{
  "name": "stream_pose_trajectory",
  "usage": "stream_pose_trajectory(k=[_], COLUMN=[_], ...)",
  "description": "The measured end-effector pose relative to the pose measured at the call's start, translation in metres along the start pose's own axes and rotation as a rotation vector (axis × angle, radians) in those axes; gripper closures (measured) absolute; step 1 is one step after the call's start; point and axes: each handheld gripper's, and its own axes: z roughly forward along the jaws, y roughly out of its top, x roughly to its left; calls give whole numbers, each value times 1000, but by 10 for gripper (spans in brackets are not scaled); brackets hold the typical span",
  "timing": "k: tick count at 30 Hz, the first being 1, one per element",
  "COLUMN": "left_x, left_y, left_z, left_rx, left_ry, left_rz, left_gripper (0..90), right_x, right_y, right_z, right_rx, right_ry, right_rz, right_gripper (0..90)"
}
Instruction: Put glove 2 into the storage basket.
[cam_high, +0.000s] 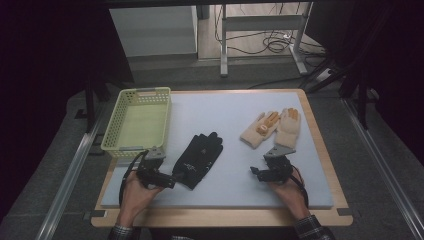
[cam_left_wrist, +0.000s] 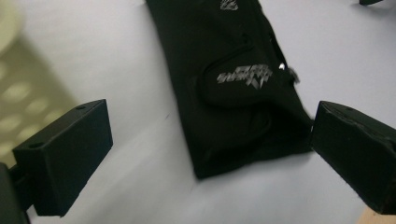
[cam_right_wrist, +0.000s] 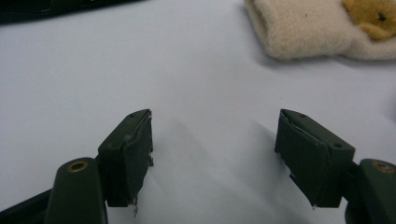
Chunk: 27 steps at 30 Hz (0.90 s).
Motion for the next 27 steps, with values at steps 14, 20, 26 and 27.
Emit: stream_pose_trajectory(k=[14,20,26,27], left_x=[-12,-23,-36,-37], left_y=[37,36,35,35], left_z=[63,72,79,80], left_rx=[92,111,143,148], left_ry=[42,55,110,119], left_rz=[7,28,78,89], left_gripper=[0,0,0,0], right_x=[0,0,0,0], right_y=[0,0,0,0], right_z=[0,0,0,0], right_rx=[-1,-1,-1,-1], right_ry=[-1,-1,-2,-2], right_rz=[0,0,-1,-1], right_gripper=[271,271,271,271])
